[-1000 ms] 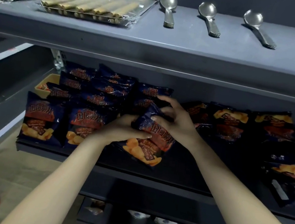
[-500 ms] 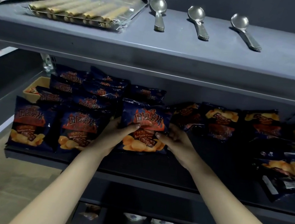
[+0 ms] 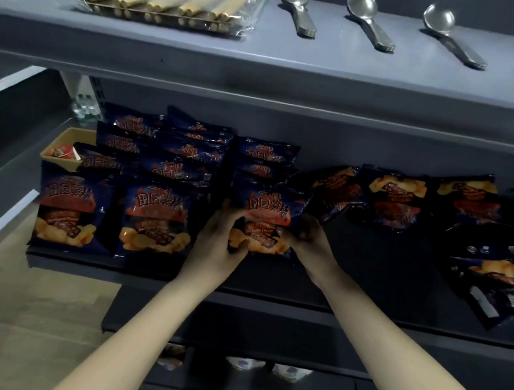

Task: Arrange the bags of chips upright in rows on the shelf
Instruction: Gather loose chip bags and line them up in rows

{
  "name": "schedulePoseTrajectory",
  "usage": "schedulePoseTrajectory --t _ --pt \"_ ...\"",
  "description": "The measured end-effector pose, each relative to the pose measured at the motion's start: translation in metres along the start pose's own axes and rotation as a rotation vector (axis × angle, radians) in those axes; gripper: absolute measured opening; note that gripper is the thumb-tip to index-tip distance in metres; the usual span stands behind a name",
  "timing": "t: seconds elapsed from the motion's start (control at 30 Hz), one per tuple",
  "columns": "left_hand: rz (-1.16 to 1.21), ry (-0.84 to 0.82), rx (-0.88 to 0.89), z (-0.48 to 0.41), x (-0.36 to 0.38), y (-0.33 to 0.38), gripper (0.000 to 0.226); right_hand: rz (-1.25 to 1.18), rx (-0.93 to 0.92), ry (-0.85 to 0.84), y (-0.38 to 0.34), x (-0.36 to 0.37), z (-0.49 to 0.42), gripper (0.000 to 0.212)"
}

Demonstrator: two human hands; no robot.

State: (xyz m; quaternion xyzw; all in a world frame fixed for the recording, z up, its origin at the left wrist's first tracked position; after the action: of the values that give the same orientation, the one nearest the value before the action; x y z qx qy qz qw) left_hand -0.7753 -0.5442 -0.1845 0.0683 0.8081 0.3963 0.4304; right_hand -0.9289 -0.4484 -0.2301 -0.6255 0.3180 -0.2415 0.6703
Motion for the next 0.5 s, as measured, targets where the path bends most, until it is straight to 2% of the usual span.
schedulePoseTrajectory --t 0.13,0.27,0.5 --pt "-0.058 -0.051 0.016 0.012 0.009 -0.008 0.038 0.025 0.030 0.059 0.008 0.006 -0.002 0.045" --pt "-0.077 -0.066 0.005 0.019 0.012 -0.020 0.033 0.151 0.041 0.160 0.013 0.004 -0.001 0.055" --pt "-0.105 -0.031 0.019 0.020 0.009 -0.025 0.033 0.373 -0.028 0.186 -0.002 0.017 0.001 0.054"
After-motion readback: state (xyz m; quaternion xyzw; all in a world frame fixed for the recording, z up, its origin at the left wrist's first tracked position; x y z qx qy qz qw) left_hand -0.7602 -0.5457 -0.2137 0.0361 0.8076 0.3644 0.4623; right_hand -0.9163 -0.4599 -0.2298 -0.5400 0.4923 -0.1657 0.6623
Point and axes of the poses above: each hand's wrist, its own z-axis away from the middle knuckle, its own x-axis out of the palm, y = z × x, the point moved 9 cm from there along -z, towards the middle knuckle, and after that the axes turned 3 degrees about -x, right-handed, at the moved point
